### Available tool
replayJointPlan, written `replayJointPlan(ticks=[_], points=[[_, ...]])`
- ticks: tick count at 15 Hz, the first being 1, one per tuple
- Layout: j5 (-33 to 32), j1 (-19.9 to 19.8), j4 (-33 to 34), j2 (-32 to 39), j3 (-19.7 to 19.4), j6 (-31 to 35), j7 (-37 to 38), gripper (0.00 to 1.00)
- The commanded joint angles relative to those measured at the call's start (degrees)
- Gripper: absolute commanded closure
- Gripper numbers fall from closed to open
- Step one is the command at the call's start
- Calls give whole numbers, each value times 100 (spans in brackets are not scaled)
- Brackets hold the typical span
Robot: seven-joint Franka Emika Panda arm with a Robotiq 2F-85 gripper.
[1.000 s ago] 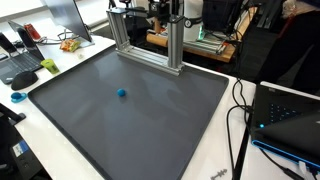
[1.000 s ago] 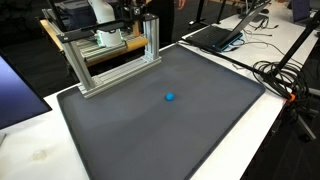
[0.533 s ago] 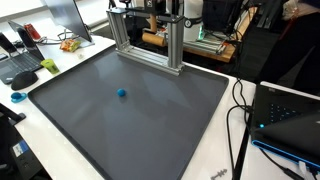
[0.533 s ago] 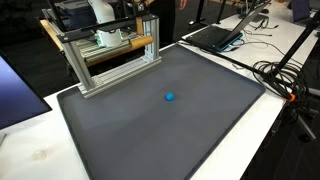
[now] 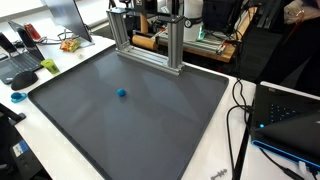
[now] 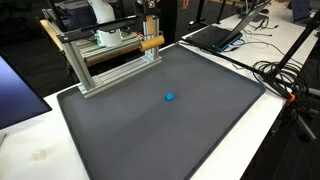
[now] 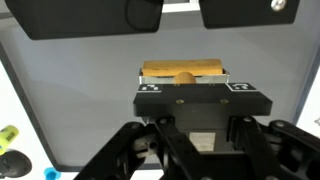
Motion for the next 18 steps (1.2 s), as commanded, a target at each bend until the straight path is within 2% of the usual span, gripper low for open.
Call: replayJointPlan(ticks=[1, 8, 9, 12, 15, 16, 18], points=[[-26, 24, 882, 824, 74, 113, 251, 78], [-388, 39, 2147, 2234, 106, 256, 515, 78], [-222, 74, 1700, 1830, 77, 278, 371, 53], [-235, 84, 2000, 2234, 51, 284, 368, 53], [-237, 86, 2068, 2280, 48, 284, 368, 53], [-237, 86, 2077, 2279, 49, 284, 368, 78], [-241, 52, 2213, 2556, 9, 287, 475, 78]])
